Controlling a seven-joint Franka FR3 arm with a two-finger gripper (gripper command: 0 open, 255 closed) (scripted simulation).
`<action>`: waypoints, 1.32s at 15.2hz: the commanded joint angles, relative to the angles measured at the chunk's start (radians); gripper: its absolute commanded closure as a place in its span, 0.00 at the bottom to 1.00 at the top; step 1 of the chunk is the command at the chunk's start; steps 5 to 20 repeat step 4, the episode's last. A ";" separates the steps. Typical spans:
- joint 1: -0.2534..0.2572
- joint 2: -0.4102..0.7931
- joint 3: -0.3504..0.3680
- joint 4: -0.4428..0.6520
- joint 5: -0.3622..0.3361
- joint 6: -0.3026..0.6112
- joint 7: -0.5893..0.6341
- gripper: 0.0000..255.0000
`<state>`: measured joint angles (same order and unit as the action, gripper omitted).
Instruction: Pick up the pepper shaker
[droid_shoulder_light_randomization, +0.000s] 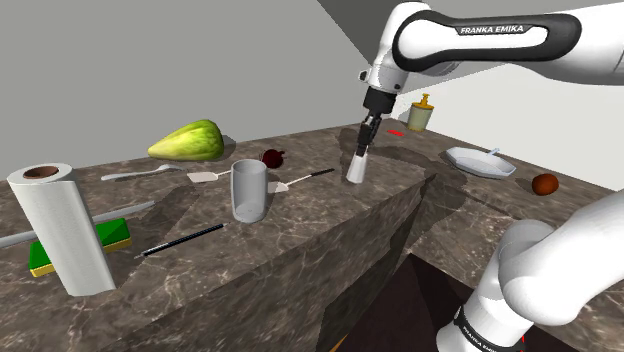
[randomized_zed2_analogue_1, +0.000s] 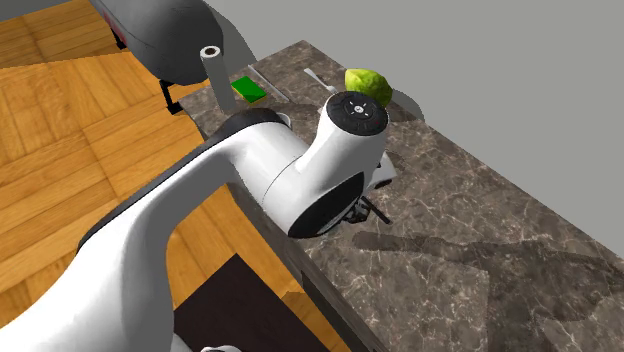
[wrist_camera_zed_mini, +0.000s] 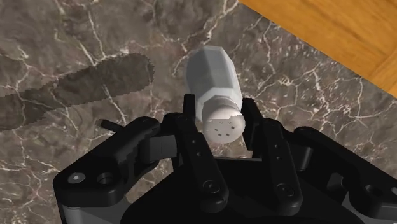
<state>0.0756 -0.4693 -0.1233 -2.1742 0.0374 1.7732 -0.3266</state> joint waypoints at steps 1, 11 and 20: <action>0.000 0.003 0.000 0.029 0.000 -0.026 0.001 1.00; 0.001 0.005 0.000 0.046 0.000 -0.041 0.002 1.00; 0.001 0.005 0.000 0.046 0.000 -0.041 0.002 1.00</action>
